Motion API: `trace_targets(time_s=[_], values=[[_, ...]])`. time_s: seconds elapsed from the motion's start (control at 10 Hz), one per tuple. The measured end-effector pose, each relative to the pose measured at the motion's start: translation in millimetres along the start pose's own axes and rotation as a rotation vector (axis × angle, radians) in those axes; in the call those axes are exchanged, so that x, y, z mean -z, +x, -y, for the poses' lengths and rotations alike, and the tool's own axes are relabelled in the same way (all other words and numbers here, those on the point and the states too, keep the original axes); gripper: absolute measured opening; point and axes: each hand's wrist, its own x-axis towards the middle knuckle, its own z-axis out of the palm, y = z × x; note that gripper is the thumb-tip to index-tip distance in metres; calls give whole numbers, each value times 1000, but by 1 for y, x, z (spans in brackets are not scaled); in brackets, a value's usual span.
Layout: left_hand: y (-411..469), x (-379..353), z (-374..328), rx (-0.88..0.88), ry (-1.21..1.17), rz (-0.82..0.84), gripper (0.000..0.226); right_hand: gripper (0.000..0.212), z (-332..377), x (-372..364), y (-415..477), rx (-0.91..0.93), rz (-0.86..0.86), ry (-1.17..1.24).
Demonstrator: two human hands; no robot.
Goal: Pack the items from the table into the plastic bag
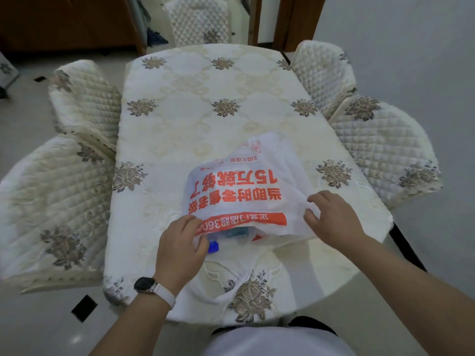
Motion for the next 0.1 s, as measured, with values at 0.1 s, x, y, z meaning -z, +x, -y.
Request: trace_targets(time_s=[0.1], values=[[4, 9, -15, -13, 10, -82, 29, 32, 24, 12, 32, 240, 3, 21]])
